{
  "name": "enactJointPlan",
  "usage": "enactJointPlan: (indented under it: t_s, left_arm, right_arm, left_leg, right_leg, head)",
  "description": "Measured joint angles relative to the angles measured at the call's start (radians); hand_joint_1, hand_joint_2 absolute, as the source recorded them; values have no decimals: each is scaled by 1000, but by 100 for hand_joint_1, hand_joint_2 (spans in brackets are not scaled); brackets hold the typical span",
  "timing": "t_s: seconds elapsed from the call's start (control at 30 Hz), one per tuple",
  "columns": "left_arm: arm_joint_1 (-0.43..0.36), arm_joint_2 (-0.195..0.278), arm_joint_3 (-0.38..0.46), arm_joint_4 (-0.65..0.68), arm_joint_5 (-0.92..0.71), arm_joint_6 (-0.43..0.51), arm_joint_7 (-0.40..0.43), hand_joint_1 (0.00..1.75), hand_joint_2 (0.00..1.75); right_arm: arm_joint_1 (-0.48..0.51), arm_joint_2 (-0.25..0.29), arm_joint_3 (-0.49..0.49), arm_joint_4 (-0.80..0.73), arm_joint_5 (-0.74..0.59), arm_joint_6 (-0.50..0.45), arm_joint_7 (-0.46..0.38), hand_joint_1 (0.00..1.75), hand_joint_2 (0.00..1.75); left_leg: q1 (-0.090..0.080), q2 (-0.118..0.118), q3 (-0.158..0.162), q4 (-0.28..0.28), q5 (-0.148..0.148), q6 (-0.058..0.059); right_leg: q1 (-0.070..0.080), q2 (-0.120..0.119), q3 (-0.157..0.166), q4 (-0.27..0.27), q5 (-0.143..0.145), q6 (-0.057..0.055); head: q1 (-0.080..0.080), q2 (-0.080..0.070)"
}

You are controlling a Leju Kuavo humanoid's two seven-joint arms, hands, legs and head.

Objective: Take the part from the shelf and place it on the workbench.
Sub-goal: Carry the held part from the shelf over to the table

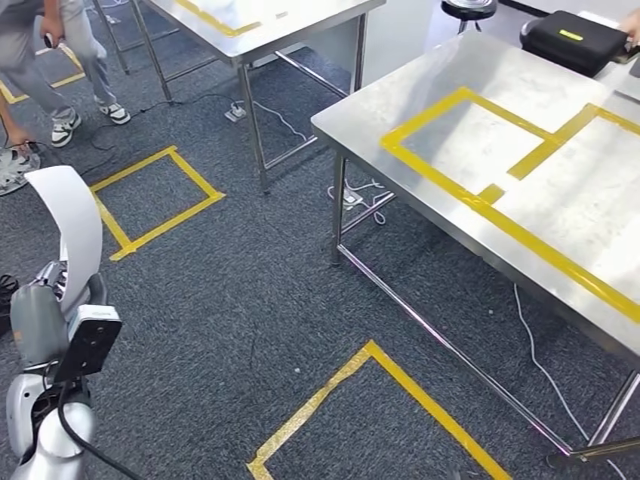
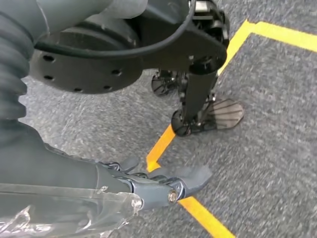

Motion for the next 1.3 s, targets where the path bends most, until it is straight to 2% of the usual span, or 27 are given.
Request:
enactJointPlan:
  t_s: [0.07, 0.1, 0.17, 0.23, 0.3, 0.33, 0.37, 0.43, 0.47, 0.5, 0.6, 0.63, 0.67, 0.73, 0.77, 0.8, 0.83, 0.87, 0.93, 0.97, 1.0, 1.07, 1.13, 1.17, 1.23, 1.27, 1.3]
  left_arm:
    - [0, -1, -1, 0, 0, -3, 2, 175, 175]
    - [0, -1, -1, 0, 1, -3, 3, 175, 175]
    - [1, -1, -2, 1, 1, -3, 4, 175, 175]
    - [3, 0, -2, 2, 2, -3, 4, 175, 175]
    - [5, 0, -2, 3, 3, -3, 4, 175, 175]
    - [6, 0, -2, 4, 4, -3, 5, 175, 175]
    - [6, 1, -2, 4, 5, -3, 5, 175, 175]
    - [7, 1, -2, 5, 6, -4, 5, 175, 175]
    - [7, 2, -2, 5, 6, -4, 5, 175, 175]
    - [8, 2, -2, 6, 7, -4, 5, 175, 175]
    - [8, 0, -2, 6, 8, -4, 6, 175, 175]
    - [8, 0, -2, 6, 9, -4, 6, 175, 175]
    - [7, -1, -1, 6, 9, -4, 6, 175, 175]
    - [6, -1, -1, 7, 10, -4, 4, 175, 175]
    - [5, -1, -2, 7, 11, -4, 4, 175, 175]
    - [5, -1, -2, 9, 12, -3, 3, 175, 175]
    - [5, -1, -2, 10, 12, -3, 2, 175, 175]
    - [5, -2, -2, 11, 13, -3, 2, 175, 175]
    - [5, -1, -2, 12, 13, -4, 2, 175, 175]
    - [5, -1, -2, 13, 13, -3, 2, 175, 175]
    - [4, -1, -2, 14, 14, -3, 1, 175, 175]
    - [2, -2, -2, 14, 13, -2, -1, 175, 175]
    - [0, -2, -3, 15, 8, 0, -5, 175, 175]
    - [0, -2, -5, 16, 4, 2, -8, 175, 175]
    - [-1, 0, -7, 19, -2, 7, -12, 175, 175]
    - [-1, 1, -7, 22, -5, 9, -13, 175, 175]
    - [0, 1, -8, 24, -7, 11, -14, 175, 175]
  right_arm:
    - [0, 0, -1, 0, 1, -3, 5, 0, 175]
    - [0, 0, -2, 0, 1, -5, 6, 0, 175]
    - [0, 0, -4, 0, 1, -7, 7, 0, 175]
    - [1, 0, -4, 0, 2, -7, 8, 0, 175]
    - [5, 0, -4, 0, 2, -7, 9, 0, 175]
    - [6, 0, -4, 0, 2, -7, 9, 0, 175]
    - [6, 0, -5, 0, 2, -7, 10, 0, 175]
    - [6, 0, -5, 0, 2, -7, 10, 0, 175]
    - [5, 0, -5, 0, 2, -7, 10, 0, 175]
    - [5, 0, -5, 0, 2, -7, 10, 0, 175]
    - [5, 0, -5, 0, 2, -7, 10, 0, 175]
    - [4, 0, -5, 0, 3, -8, 10, 0, 175]
    - [2, 0, -5, 0, 5, -8, 11, 0, 175]
    - [1, 0, -6, 0, 11, -8, 13, 0, 175]
    - [3, 0, -6, 0, 14, -8, 14, 0, 175]
    - [5, 1, -6, 0, 16, -8, 14, 0, 175]
    - [8, 1, -7, 0, 17, -8, 15, 0, 175]
    - [9, 1, -8, 0, 18, -8, 15, 0, 175]
    - [10, 1, -11, 0, 20, -8, 15, 0, 175]
    - [9, 1, -12, 0, 20, -8, 15, 0, 175]
    - [8, 1, -13, 0, 21, -8, 15, 0, 175]
    - [6, 1, -14, 0, 21, -8, 16, 0, 175]
    - [3, 1, -14, 0, 22, -8, 16, 0, 175]
    - [2, 1, -15, 0, 23, -8, 16, 0, 175]
    - [-1, 1, -16, 0, 26, -9, 16, 0, 175]
    - [-2, 1, -16, 0, 27, -9, 16, 0, 175]
    - [-2, 1, -16, 0, 28, -9, 16, 0, 175]
  left_leg:
    - [1, 1, -6, 29, 1, -10]
    - [2, 1, -24, 65, -5, -15]
    - [2, 1, -80, 158, -29, -21]
    - [2, 1, -145, 244, -74, -24]
    - [2, 1, -194, 277, -98, -23]
    - [2, 1, -200, 254, -82, -22]
    - [2, 1, -192, 206, -42, -20]
    - [2, 2, -166, 85, 61, -17]
    - [2, 2, -156, 41, 95, -13]
    - [1, 2, -151, 13, 111, -7]
    - [3, 1, -129, -5, 105, 14]
    - [4, 2, -118, -6, 100, 20]
    - [4, 2, -107, -6, 94, 24]
    - [3, 3, -90, -6, 76, 29]
    - [2, 3, -80, -6, 66, 31]
    - [2, 3, -66, -6, 55, 31]
    - [1, 4, -50, -6, 42, 31]
    - [-1, 5, -32, -6, 29, 31]
    - [-4, 11, 2, -6, 2, 28]
    - [-5, 14, 14, -7, -10, 24]
    - [-6, 17, 23, -7, -17, 19]
    - [-5, 19, 30, -4, -19, 6]
    - [-3, 16, 8, 39, -14, -5]
    - [-3, 14, -19, 84, -21, -10]
    - [0, 10, -95, 197, -64, -19]
    - [2, 9, -131, 239, -88, -23]
    - [4, 9, -157, 258, -96, -26]
  right_leg:
    - [-2, 6, 17, -7, -1, -12]
    - [-4, 8, 28, -10, -6, -18]
    - [-5, 11, 44, -13, -17, -25]
    - [-5, 14, 56, -13, -29, -27]
    - [-5, 19, 76, -13, -45, -27]
    - [-5, 23, 89, -13, -55, -26]
    - [-6, 25, 104, -13, -66, -24]
    - [-4, 31, 125, -13, -89, -17]
    - [-3, 33, 131, -16, -100, -11]
    - [-1, 35, 138, -18, -106, -5]
    - [-1, 31, 164, -25, -117, 14]
    - [-1, 27, 155, -2, -124, 19]
    - [-2, 22, 131, 45, -136, 23]
    - [-3, 15, 43, 179, -178, 28]
    - [-3, 14, 2, 228, -203, 30]
    - [-3, 13, -27, 246, -217, 30]
    - [-3, 13, -39, 231, -212, 29]
    - [-3, 11, -36, 185, -184, 25]
    - [2, -7, -14, 66, -73, 11]
    - [5, -14, -4, 25, -31, 4]
    - [8, -18, 1, 3, -1, -2]
    - [10, -8, 11, -5, 5, -9]
    - [5, 4, 27, -19, 7, -14]
    - [1, 9, 36, -26, 5, -16]
    - [-3, 20, 48, -33, -3, -21]
    - [-5, 27, 53, -33, -8, -22]
    - [-6, 35, 59, -33, -13, -21]
  head:
    - [-1, 0]
    - [-2, 0]
    - [-4, 0]
    - [-4, 0]
    - [-4, 0]
    - [-4, 0]
    - [-4, 0]
    - [-6, 0]
    - [-7, 0]
    - [-8, 0]
    - [-5, 0]
    - [-3, 0]
    - [-3, 0]
    - [-1, 0]
    - [-1, 0]
    - [0, 0]
    - [0, 0]
    - [0, 0]
    - [-1, 0]
    - [-2, 0]
    - [-3, 0]
    - [-3, 0]
    - [-4, 0]
    - [-5, 0]
    - [-6, 0]
    - [-6, 0]
    - [-6, 0]
